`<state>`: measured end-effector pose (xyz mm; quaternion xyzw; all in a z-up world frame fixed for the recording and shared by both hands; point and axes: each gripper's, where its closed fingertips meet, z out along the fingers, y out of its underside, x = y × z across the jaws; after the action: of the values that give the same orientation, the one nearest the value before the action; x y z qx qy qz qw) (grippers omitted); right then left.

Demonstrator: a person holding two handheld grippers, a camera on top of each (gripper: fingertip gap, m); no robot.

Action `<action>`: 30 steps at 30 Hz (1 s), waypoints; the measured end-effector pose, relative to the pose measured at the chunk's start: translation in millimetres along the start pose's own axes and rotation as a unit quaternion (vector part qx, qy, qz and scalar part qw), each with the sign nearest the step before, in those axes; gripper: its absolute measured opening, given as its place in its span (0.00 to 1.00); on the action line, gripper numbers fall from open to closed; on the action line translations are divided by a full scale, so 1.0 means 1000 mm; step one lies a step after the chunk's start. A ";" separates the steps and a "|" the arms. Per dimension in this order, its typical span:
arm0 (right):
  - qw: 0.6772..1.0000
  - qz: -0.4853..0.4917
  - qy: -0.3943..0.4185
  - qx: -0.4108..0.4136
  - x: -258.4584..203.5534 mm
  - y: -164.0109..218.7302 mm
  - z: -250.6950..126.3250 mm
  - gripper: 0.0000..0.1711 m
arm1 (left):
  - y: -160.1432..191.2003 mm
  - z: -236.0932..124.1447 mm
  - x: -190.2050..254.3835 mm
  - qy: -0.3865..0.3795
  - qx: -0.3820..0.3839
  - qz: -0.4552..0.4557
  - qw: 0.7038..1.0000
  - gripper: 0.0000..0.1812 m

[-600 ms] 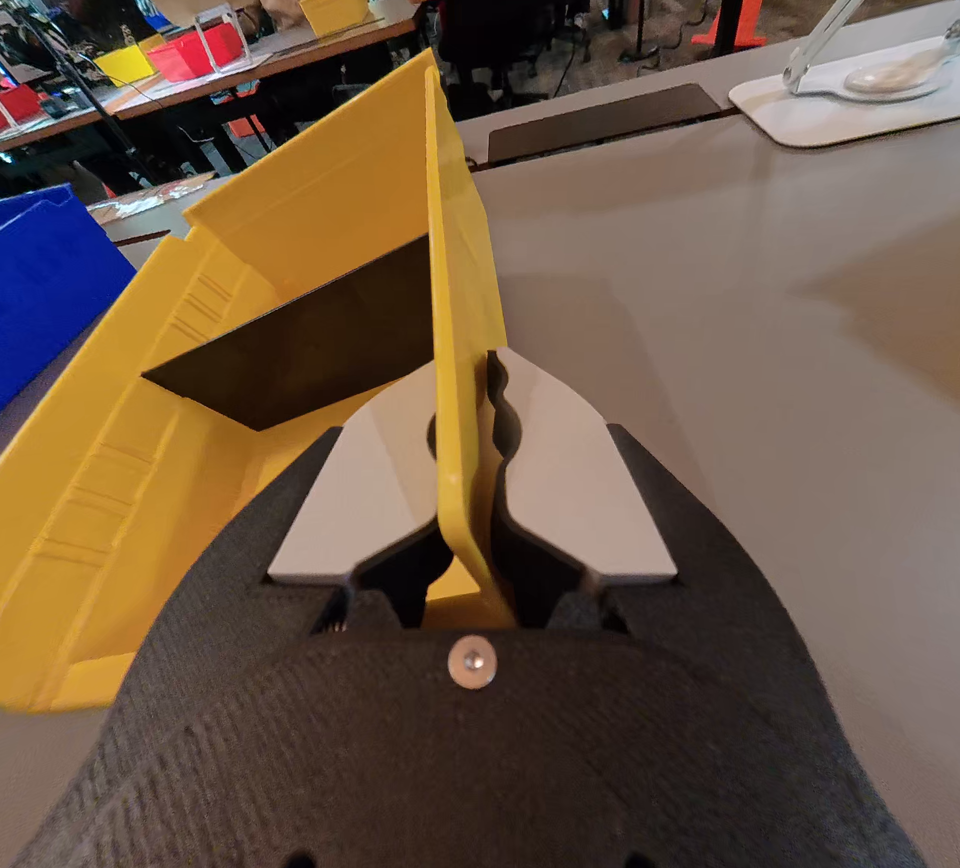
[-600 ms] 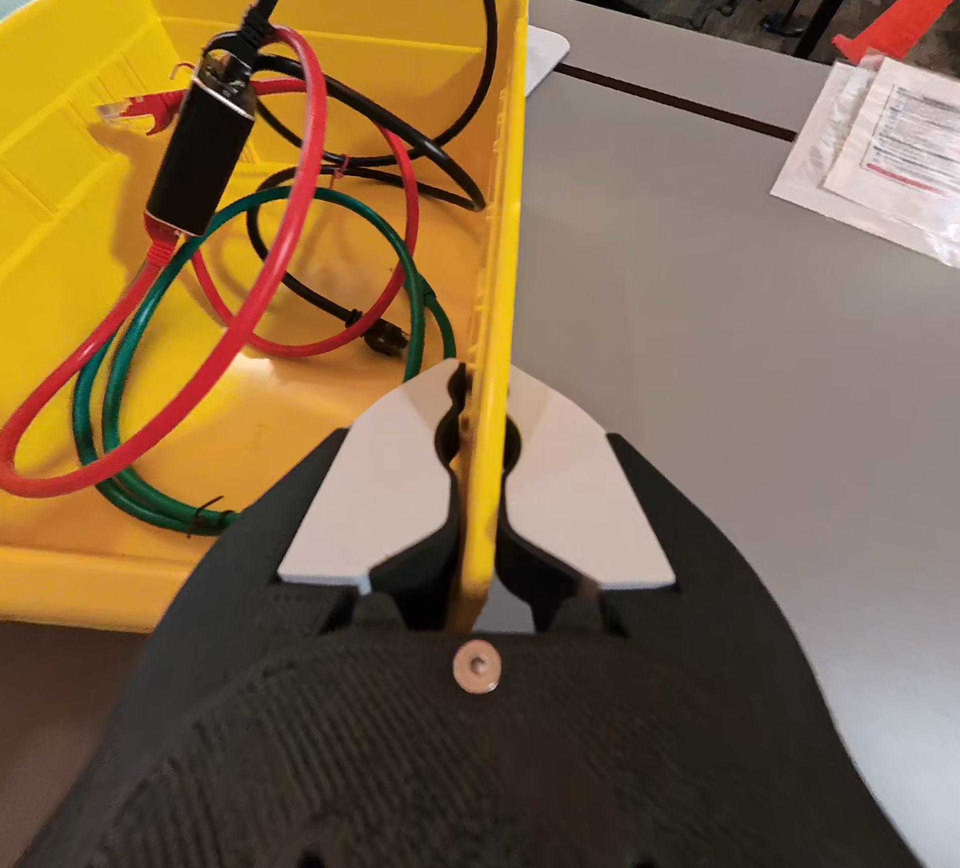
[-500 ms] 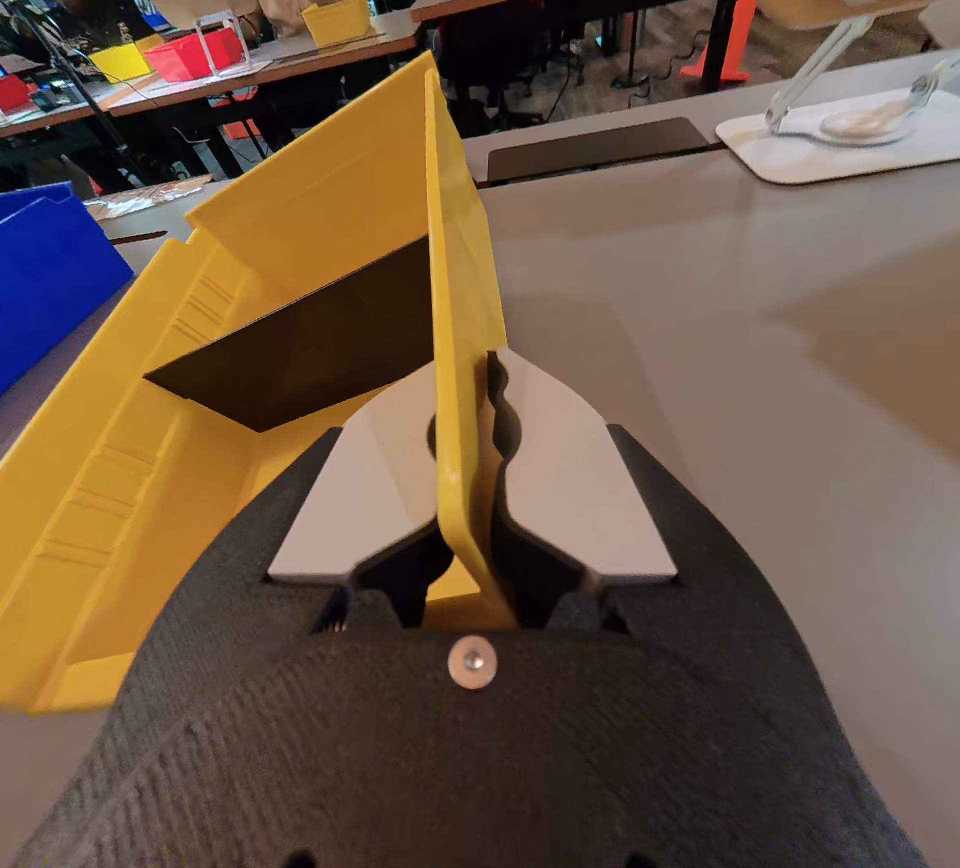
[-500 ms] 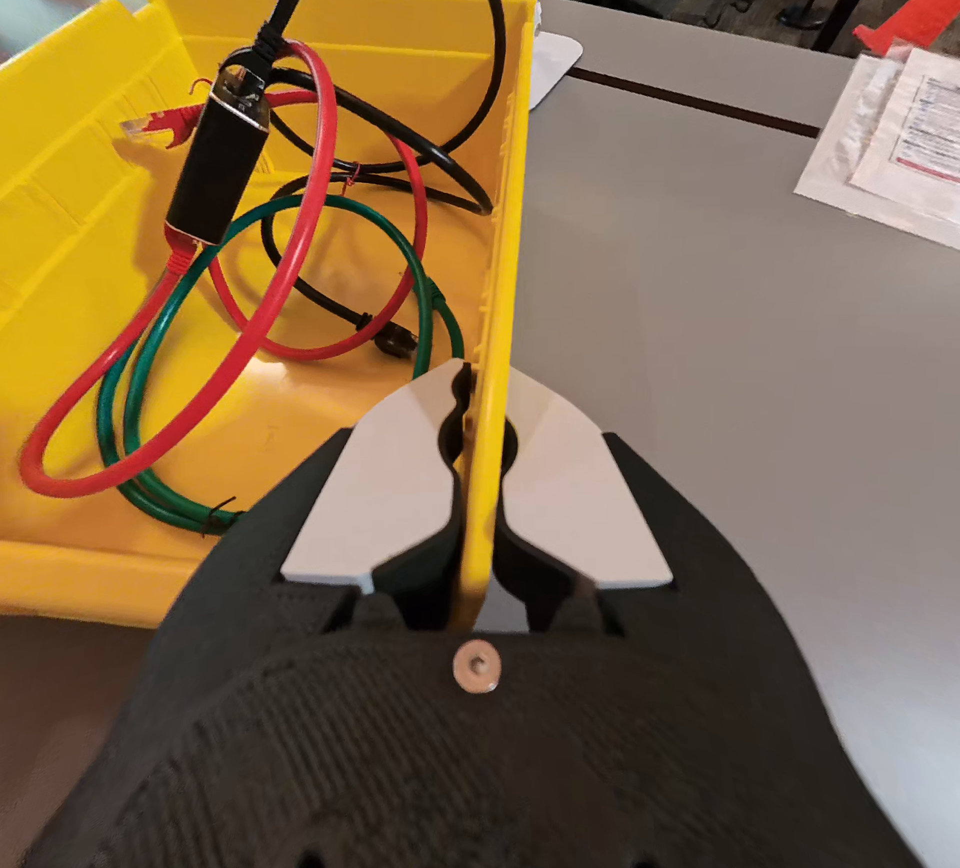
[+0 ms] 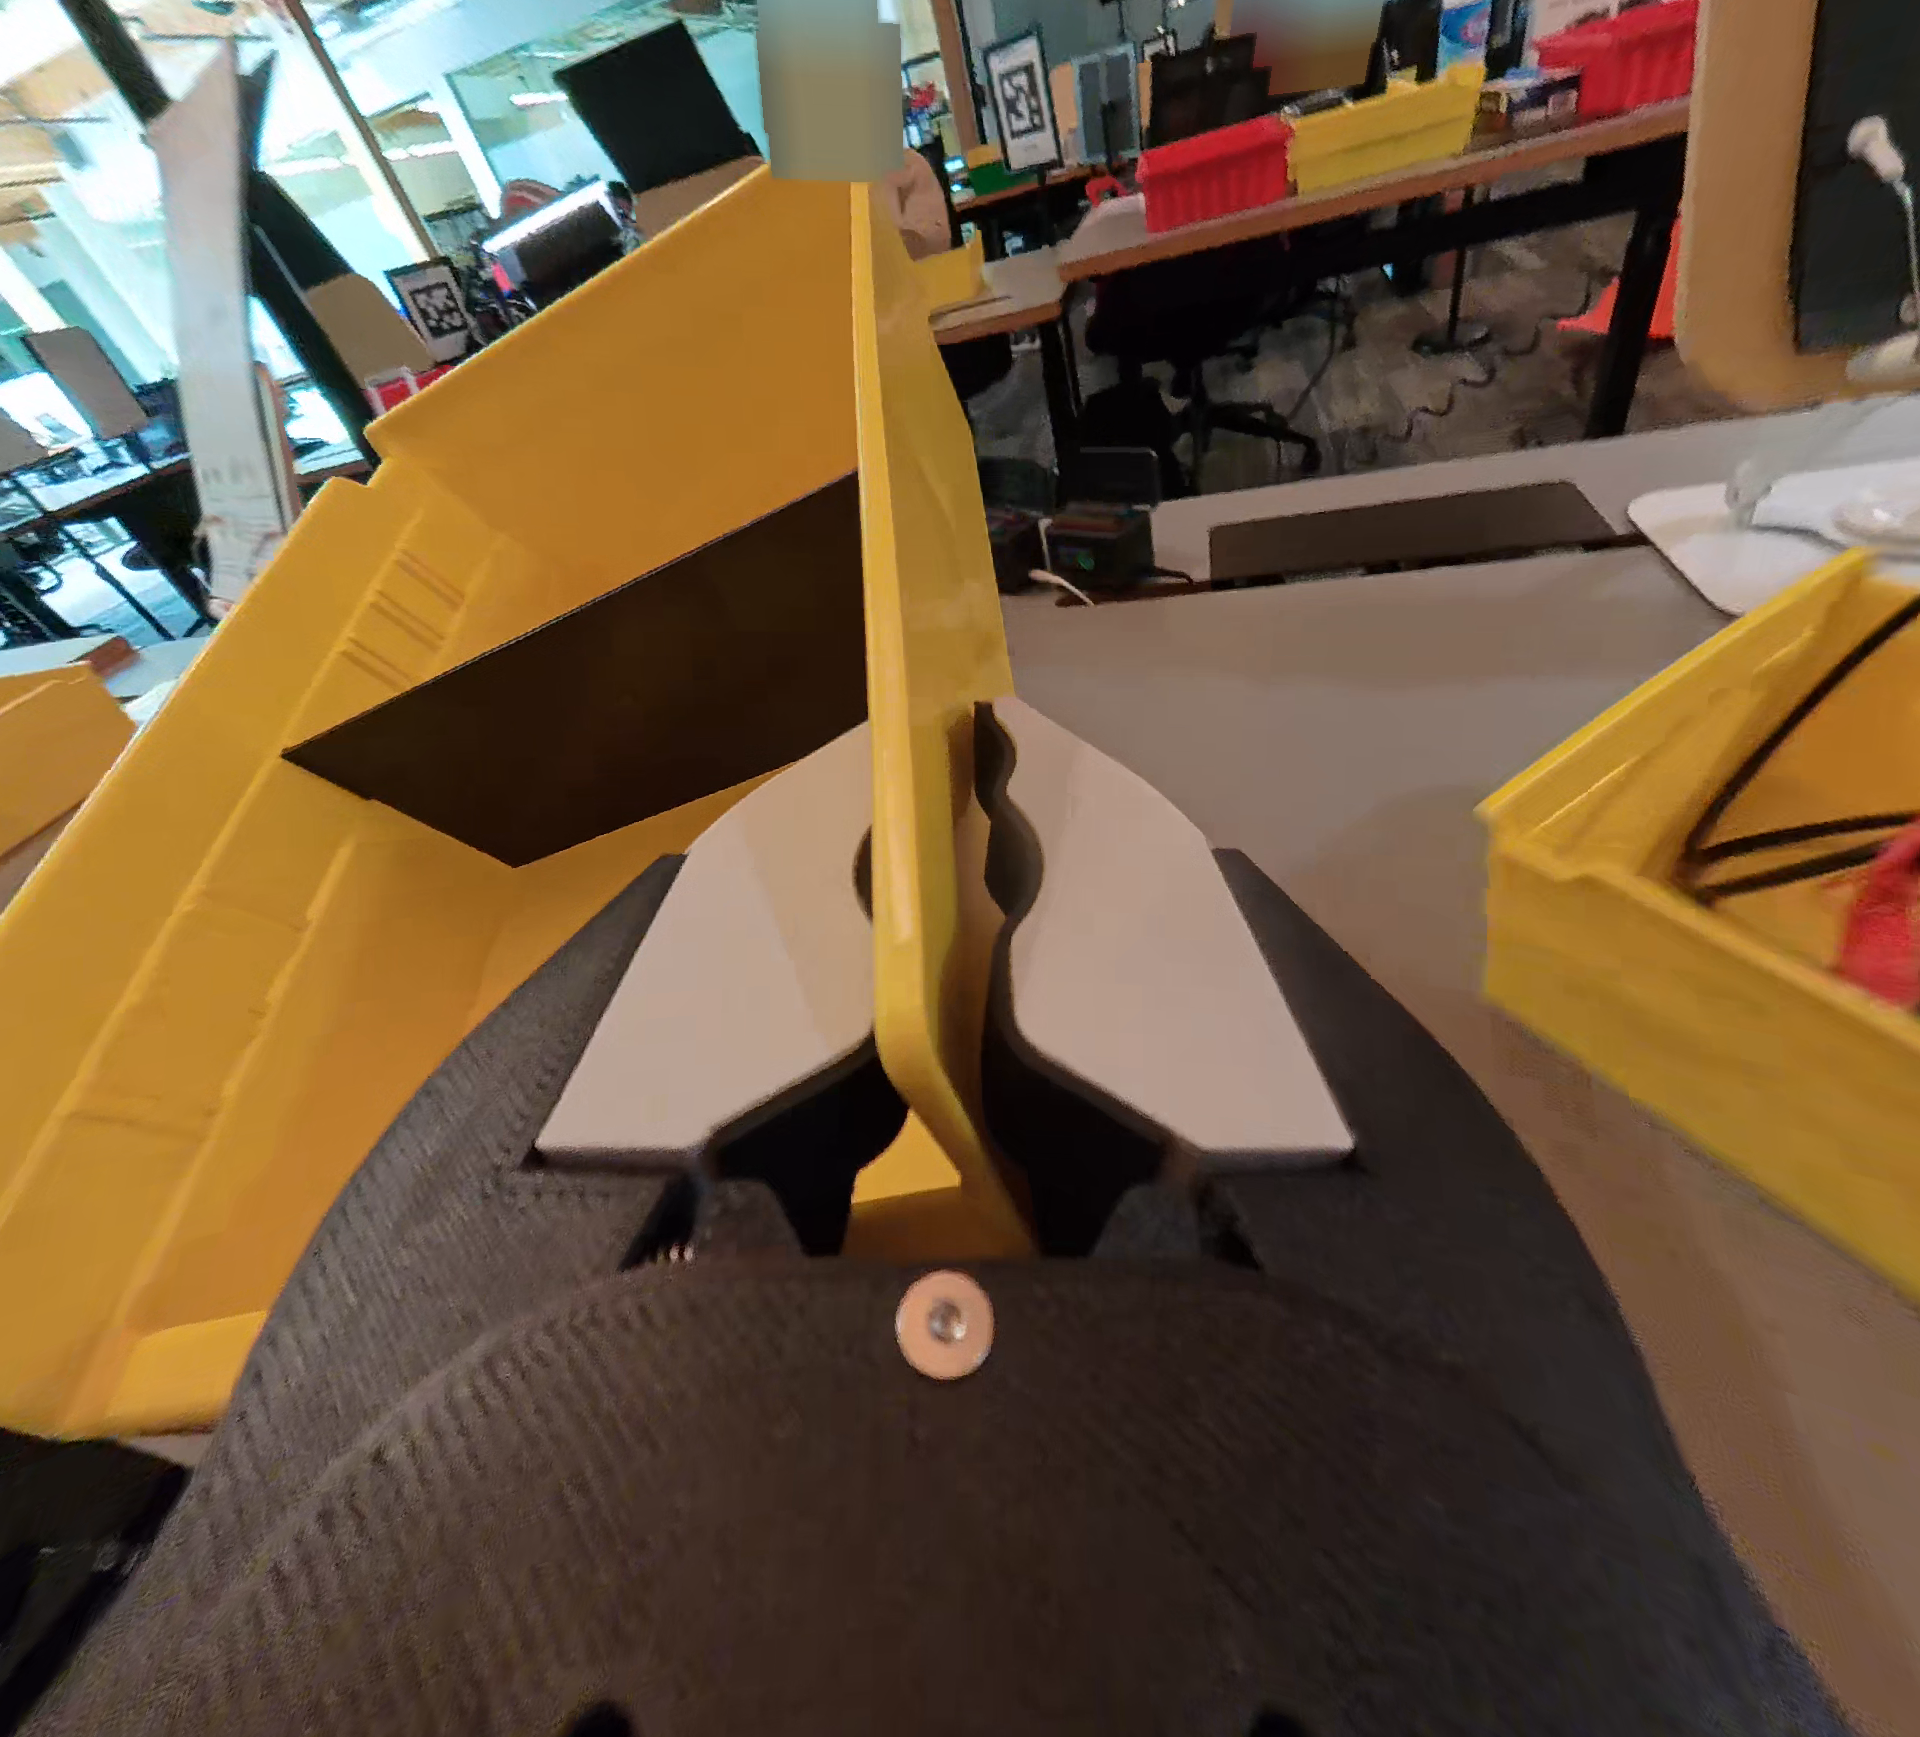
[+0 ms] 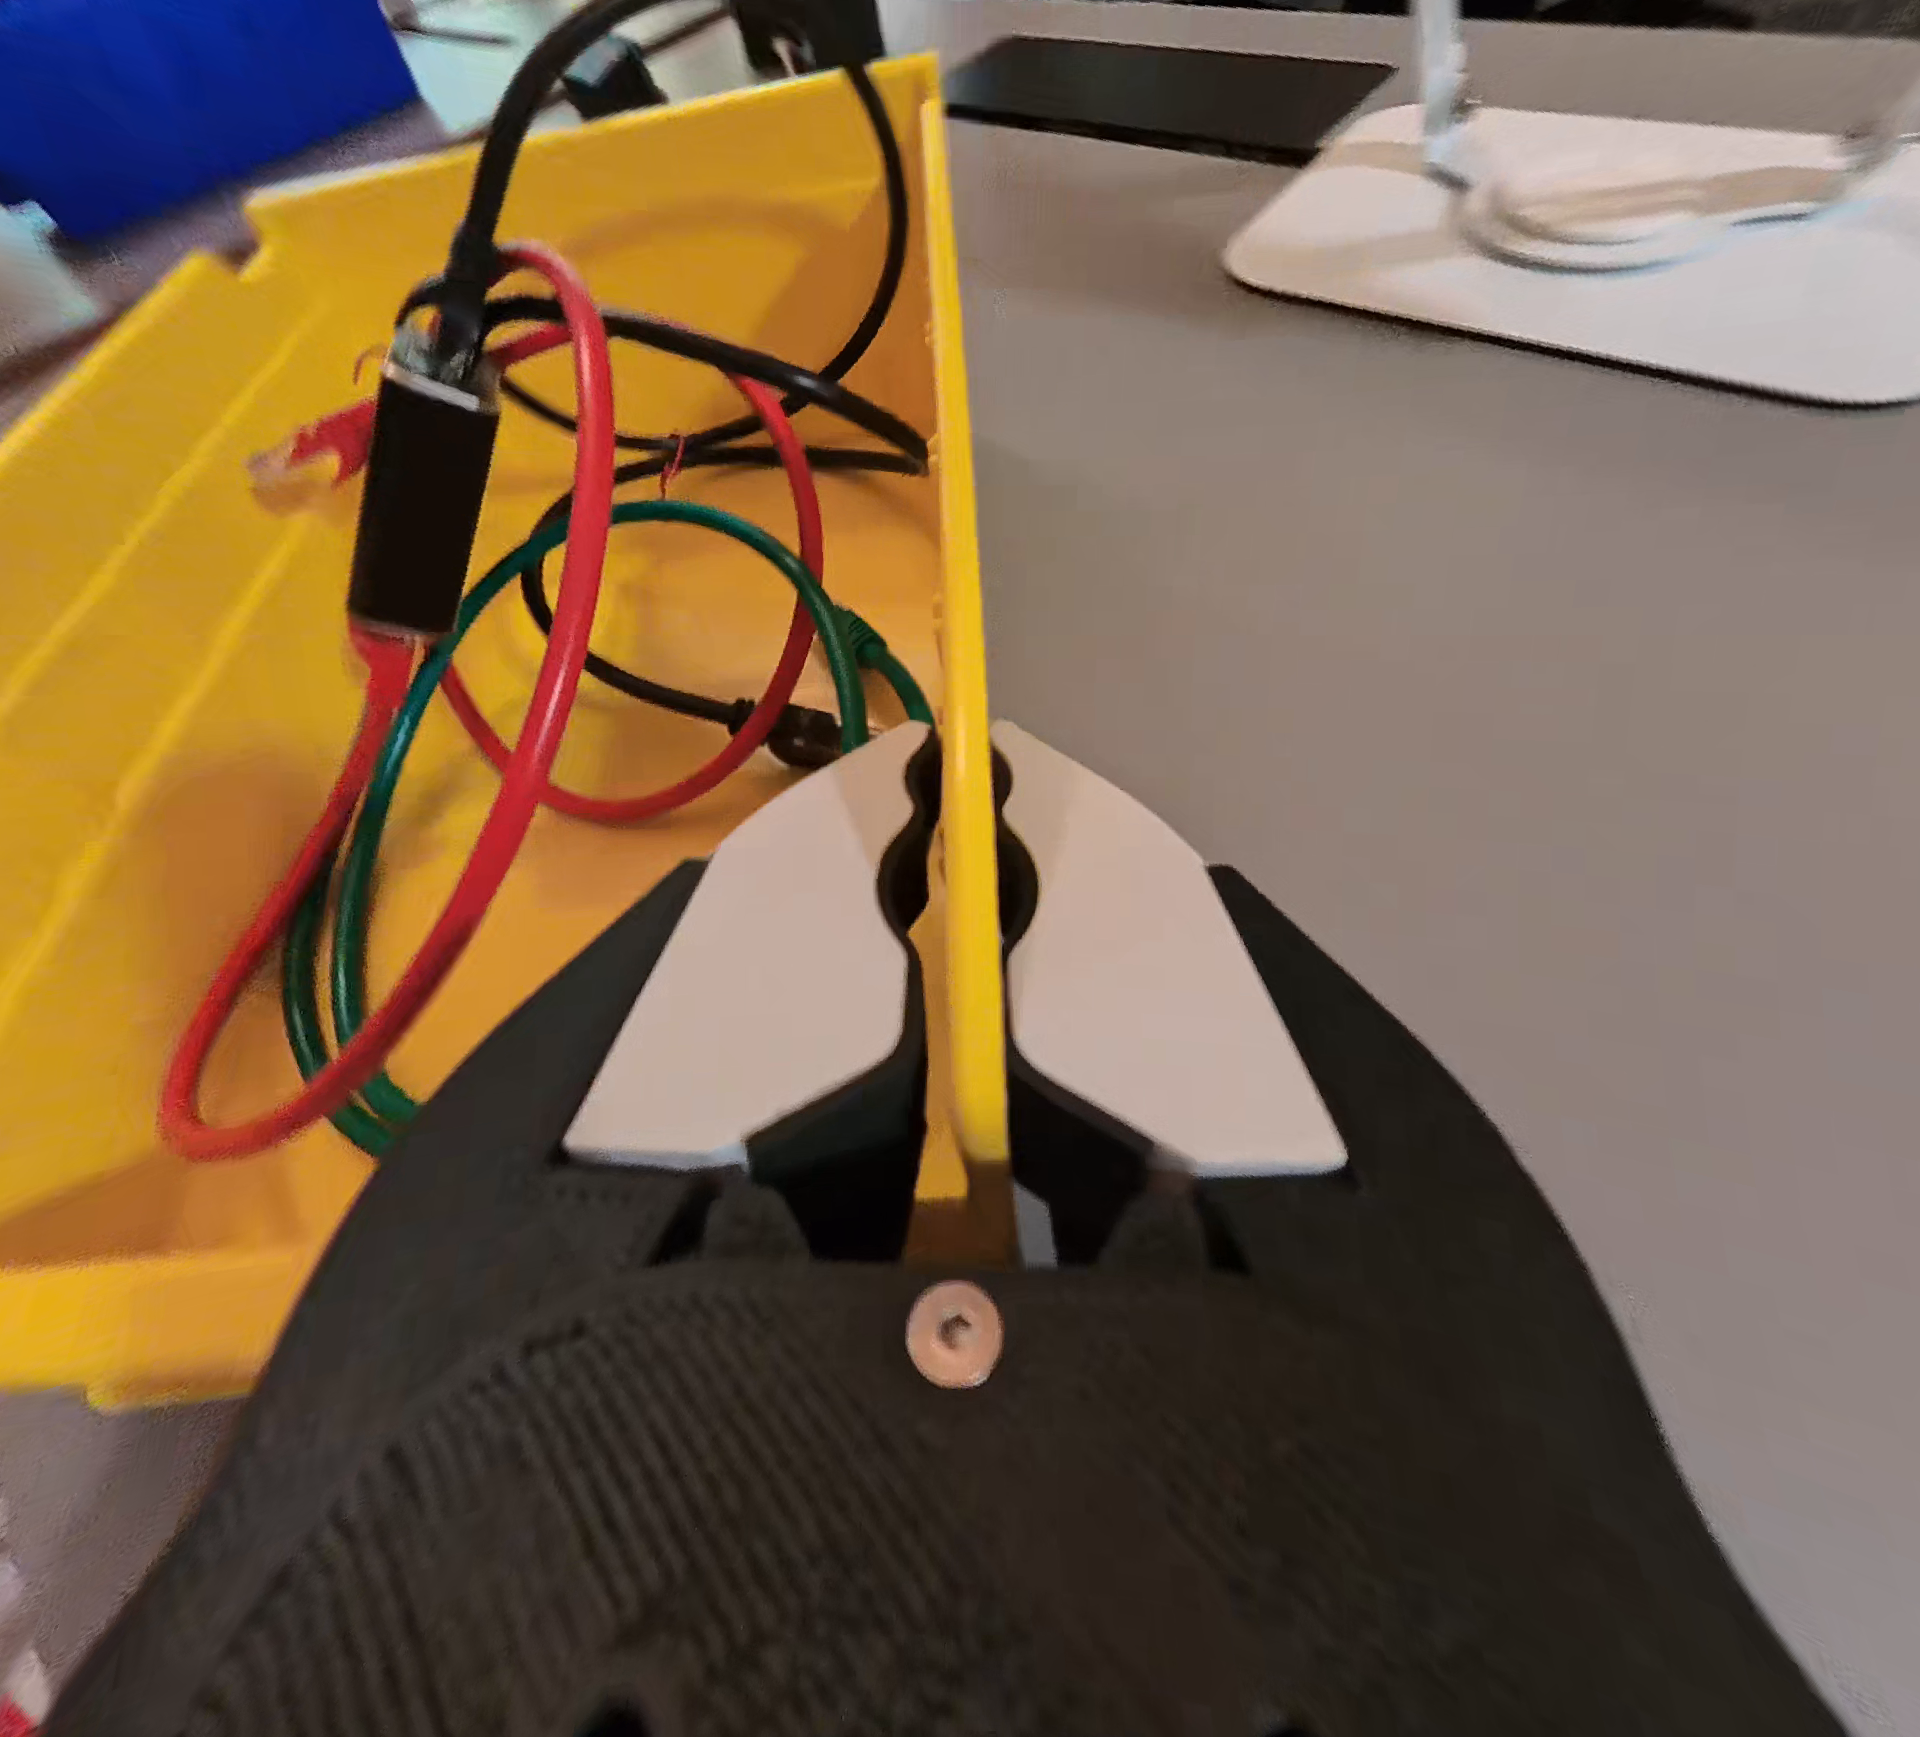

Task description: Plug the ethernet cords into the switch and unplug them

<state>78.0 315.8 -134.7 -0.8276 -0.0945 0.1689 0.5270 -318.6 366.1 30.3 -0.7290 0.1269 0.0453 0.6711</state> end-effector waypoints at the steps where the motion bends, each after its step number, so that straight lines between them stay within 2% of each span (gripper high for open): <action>1: 1.000 0.025 -0.013 0.000 -0.015 -0.003 0.016 0.04 | -0.006 -0.006 -0.008 -0.005 0.003 -0.007 1.000 0.05; 4: 0.997 0.082 -0.012 0.002 -0.062 -0.015 0.064 0.05 | -0.019 -0.024 -0.032 -0.023 0.014 -0.026 0.999 0.05; 10: 0.996 0.071 0.046 0.020 -0.154 -0.038 0.159 0.05 | -0.032 -0.042 -0.054 -0.054 0.032 -0.013 0.998 0.05; 11: 0.998 0.051 0.033 0.013 -0.176 -0.041 0.171 0.09 | -0.033 -0.042 -0.054 -0.055 0.032 -0.009 0.998 0.05; 14: 0.996 -0.048 -0.081 0.006 -0.245 -0.048 0.181 0.35 | -0.034 -0.041 -0.052 -0.051 0.030 0.002 0.998 0.05; 17: 0.983 -0.106 -0.146 0.013 -0.271 -0.048 0.166 0.30 | -0.032 -0.039 -0.048 -0.041 0.027 0.001 0.999 0.05; 20: 0.976 -0.124 -0.178 0.021 -0.261 -0.043 0.141 0.33 | -0.032 -0.035 -0.041 -0.028 0.028 -0.002 0.999 0.05; 23: 0.975 -0.129 -0.181 0.028 -0.225 -0.038 0.110 0.30 | -0.035 -0.032 -0.026 -0.011 0.028 0.003 1.000 0.05; 27: 0.974 -0.172 -0.142 0.047 -0.146 -0.034 0.055 0.29 | -0.048 -0.032 0.013 0.036 0.035 0.018 0.999 0.05; 30: 0.971 -0.220 -0.062 0.067 -0.071 -0.030 0.006 0.28 | -0.061 -0.035 0.062 0.099 0.052 0.024 0.993 0.05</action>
<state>10.5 309.8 -96.9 -0.7370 -0.2957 0.1055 0.5986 -247.1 328.2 78.0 -0.6910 0.2123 -0.0174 0.6908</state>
